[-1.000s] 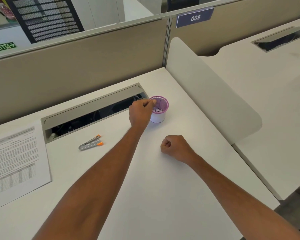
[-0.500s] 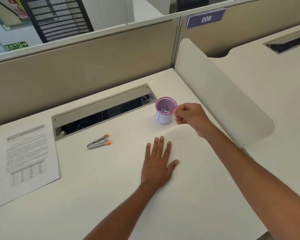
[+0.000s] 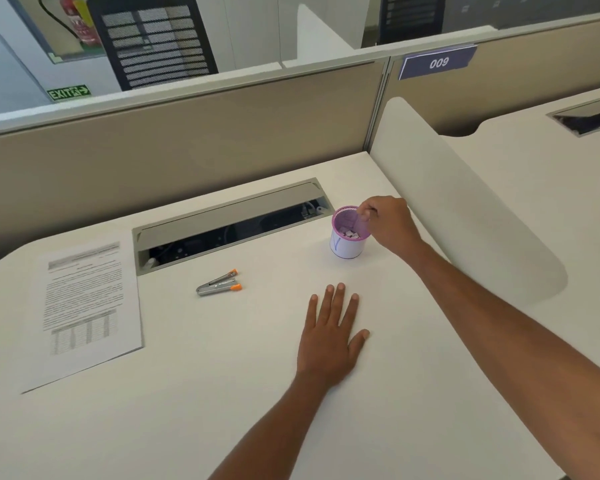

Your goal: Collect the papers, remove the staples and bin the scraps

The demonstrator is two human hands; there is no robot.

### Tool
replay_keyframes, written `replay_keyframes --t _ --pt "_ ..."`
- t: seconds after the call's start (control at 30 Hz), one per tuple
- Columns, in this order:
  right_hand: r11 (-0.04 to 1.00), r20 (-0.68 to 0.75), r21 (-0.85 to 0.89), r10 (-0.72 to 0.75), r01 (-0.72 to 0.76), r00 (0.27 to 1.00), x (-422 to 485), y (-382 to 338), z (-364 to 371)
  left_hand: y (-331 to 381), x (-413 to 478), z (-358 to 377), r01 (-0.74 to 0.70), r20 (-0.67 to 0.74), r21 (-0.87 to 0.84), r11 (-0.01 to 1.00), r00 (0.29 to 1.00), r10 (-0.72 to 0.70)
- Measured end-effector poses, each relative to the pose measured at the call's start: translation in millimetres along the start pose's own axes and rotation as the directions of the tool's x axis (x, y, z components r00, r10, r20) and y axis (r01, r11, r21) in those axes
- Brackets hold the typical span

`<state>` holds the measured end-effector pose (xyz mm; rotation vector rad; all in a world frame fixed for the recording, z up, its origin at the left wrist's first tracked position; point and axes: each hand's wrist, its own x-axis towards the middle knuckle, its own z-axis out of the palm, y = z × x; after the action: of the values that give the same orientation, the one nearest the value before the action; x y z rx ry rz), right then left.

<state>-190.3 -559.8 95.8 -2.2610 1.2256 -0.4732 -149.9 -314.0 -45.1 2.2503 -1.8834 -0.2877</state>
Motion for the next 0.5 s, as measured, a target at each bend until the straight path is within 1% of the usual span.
replay_keyframes --t 0.07,0.17,0.27,0.3,0.37,0.43,0.5 --pt "1.000 -0.044 0.016 -0.006 0.007 0.999 -5.0 -2.6 -0.4 -0.6 0.3 0.0 -0.002 0.011 -0.005 1.000 1.000 0.002" --pt "0.997 -0.125 0.063 0.055 -0.047 0.991 -15.7 -11.1 -0.6 -4.6 -4.7 -2.0 -0.021 0.035 -0.015 1.000 0.999 0.021" --pt "0.996 -0.223 0.078 0.058 -0.041 0.973 -49.4 -18.1 9.1 -11.5 -18.1 -7.1 -0.038 0.063 -0.099 0.994 0.997 0.045" --pt "0.996 -0.225 0.079 0.060 -0.043 0.973 -65.2 -15.8 18.6 -15.4 -23.9 -7.1 -0.039 0.070 -0.138 0.990 0.996 0.049" --pt "0.992 -0.148 0.085 0.105 -0.094 0.983 -97.2 -11.4 41.0 -25.7 -37.6 -8.8 -0.001 0.040 -0.196 0.981 0.999 0.009" --pt "0.983 -0.032 0.082 0.166 -0.163 0.986 -127.2 -6.8 65.4 -38.2 -53.9 -14.7 0.059 -0.011 -0.242 0.969 0.998 -0.063" --pt "0.978 0.050 0.085 0.186 -0.189 0.981 -153.5 -13.6 88.5 -57.9 -67.6 -23.1 0.129 -0.025 -0.282 0.951 0.990 -0.142"
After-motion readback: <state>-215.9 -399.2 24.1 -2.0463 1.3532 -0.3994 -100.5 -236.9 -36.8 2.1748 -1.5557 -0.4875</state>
